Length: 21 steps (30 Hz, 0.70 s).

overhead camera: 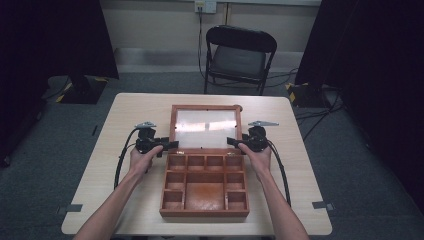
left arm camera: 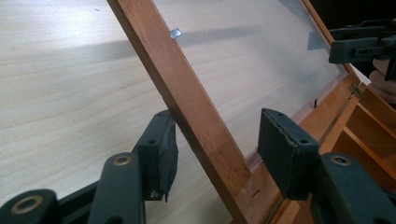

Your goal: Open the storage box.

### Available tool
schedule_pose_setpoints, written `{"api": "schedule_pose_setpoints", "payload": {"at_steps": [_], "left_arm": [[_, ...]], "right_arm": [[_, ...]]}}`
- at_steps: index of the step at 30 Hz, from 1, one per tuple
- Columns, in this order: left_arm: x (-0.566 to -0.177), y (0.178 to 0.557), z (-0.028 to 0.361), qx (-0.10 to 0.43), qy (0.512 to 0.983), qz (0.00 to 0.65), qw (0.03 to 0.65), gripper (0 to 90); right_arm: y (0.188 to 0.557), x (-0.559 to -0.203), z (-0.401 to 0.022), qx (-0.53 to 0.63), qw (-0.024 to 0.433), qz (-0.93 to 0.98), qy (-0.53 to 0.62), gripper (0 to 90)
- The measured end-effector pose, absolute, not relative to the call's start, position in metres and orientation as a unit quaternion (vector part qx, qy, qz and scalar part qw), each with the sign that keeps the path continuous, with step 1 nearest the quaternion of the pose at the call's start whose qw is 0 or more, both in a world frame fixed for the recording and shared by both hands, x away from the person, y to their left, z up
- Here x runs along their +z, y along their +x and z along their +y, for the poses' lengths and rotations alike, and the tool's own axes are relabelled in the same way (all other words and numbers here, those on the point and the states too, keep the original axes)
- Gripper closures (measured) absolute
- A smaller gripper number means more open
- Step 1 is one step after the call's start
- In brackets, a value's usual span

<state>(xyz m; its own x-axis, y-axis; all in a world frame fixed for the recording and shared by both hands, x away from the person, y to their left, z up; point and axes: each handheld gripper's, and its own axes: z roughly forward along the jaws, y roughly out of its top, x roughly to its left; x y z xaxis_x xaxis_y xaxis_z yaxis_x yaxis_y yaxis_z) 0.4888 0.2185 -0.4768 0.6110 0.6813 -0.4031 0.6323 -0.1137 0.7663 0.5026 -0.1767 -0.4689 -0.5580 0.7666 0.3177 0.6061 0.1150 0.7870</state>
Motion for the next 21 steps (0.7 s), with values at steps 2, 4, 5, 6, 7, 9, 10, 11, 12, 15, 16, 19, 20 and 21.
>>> {"api": "schedule_pose_setpoints", "payload": {"at_steps": [2, 4, 5, 6, 7, 9, 10, 11, 12, 15, 16, 19, 20, 21], "left_arm": [[-0.4771, 0.4889, 0.2184, 0.025, 0.745, 0.442, 0.499, 46.6], [-0.4774, 0.4892, 0.2185, 0.025, 0.746, 0.444, 0.496, 45.7], [-0.4776, 0.4893, 0.2185, 0.024, 0.745, 0.446, 0.495, 45.3], [-0.4774, 0.4891, 0.2179, 0.025, 0.745, 0.449, 0.492, 45.1], [-0.4774, 0.4891, 0.2179, 0.025, 0.745, 0.449, 0.492, 45.1], [-0.4767, 0.4891, 0.2178, 0.027, 0.748, 0.450, 0.487, 44.9], [-0.4776, 0.4899, 0.2182, 0.024, 0.748, 0.450, 0.488, 44.3], [-0.4776, 0.4899, 0.2182, 0.024, 0.748, 0.450, 0.488, 44.1], [-0.4782, 0.4900, 0.2185, 0.023, 0.747, 0.450, 0.488, 43.9], [-0.4795, 0.4906, 0.2187, 0.019, 0.746, 0.454, 0.486, 42.8], [-0.4803, 0.4905, 0.2184, 0.016, 0.743, 0.459, 0.488, 42.7], [-0.4810, 0.4904, 0.2187, 0.016, 0.742, 0.462, 0.485, 41.9], [-0.4810, 0.4903, 0.2184, 0.024, 0.743, 0.462, 0.483, 40.3], [-0.4810, 0.4903, 0.2184, 0.024, 0.743, 0.462, 0.483, 41.3]], "right_arm": [[0.5026, -0.4690, -0.1766, 0.477, 0.083, 0.742, 0.464, 30.8], [0.5033, -0.4700, -0.1761, 0.477, 0.083, 0.741, 0.465, 29.9], [0.5036, -0.4705, -0.1761, 0.476, 0.082, 0.741, 0.466, 29.6], [0.5040, -0.4710, -0.1760, 0.475, 0.081, 0.741, 0.468, 29.3], [0.5040, -0.4710, -0.1760, 0.475, 0.081, 0.741, 0.468, 29.3], [0.5044, -0.4720, -0.1759, 0.471, 0.084, 0.743, 0.468, 28.3], [0.5050, -0.4725, -0.1760, 0.468, 0.082, 0.744, 0.469, 28.0], [0.5050, -0.4725, -0.1760, 0.468, 0.082, 0.744, 0.469, 28.0], [0.5055, -0.4735, -0.1762, 0.467, 0.079, 0.744, 0.472, 27.8], [0.5058, -0.4745, -0.1762, 0.466, 0.078, 0.743, 0.474, 26.6], [0.5056, -0.4746, -0.1760, 0.462, 0.086, 0.743, 0.477, 26.2], [0.5062, -0.4754, -0.1761, 0.462, 0.084, 0.744, 0.476, 26.0], [0.5063, -0.4756, -0.1760, 0.460, 0.083, 0.744, 0.477, 25.9], [0.5063, -0.4756, -0.1760, 0.460, 0.083, 0.744, 0.477, 25.9]]}}
